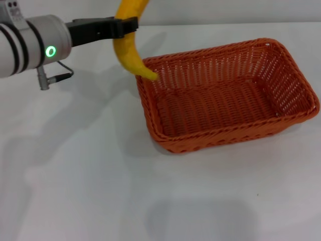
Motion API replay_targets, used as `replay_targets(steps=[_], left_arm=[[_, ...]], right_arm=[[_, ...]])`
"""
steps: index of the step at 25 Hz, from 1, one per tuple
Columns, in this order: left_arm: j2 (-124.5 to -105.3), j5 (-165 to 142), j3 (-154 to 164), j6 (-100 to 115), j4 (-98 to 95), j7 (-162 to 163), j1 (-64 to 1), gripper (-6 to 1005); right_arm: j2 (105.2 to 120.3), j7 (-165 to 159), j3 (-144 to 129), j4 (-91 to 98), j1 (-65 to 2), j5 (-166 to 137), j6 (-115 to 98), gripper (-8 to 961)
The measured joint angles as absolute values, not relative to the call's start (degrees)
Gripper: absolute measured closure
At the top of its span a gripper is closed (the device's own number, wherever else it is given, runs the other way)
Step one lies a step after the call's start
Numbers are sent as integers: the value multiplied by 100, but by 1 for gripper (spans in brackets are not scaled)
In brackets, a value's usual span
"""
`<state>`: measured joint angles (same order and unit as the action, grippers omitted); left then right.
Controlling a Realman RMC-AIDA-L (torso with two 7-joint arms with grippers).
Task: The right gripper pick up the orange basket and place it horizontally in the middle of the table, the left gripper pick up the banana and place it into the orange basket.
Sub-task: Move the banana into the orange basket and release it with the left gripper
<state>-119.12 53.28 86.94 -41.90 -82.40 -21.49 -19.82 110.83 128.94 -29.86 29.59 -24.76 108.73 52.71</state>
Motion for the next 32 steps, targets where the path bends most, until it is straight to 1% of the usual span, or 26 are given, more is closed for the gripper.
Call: replay_targets(steps=[16,27,32], left_arm=[[-11930,5591,9538,-4059,-7793,-2187,-2657,468],[-11939,5764,10173,-4027,-7790,-2039,-2722,462],[-11943,5734,10251,-4004,-7783,-1938,-2621,459]], right_arm=[[11111,12938,-2979,2963,-2469,10872,5296,173],[11090,12938,-2979,2985,-2504,10872,5279,173],[11066,12938,-2979,2987,-2514,10872,5274,173]])
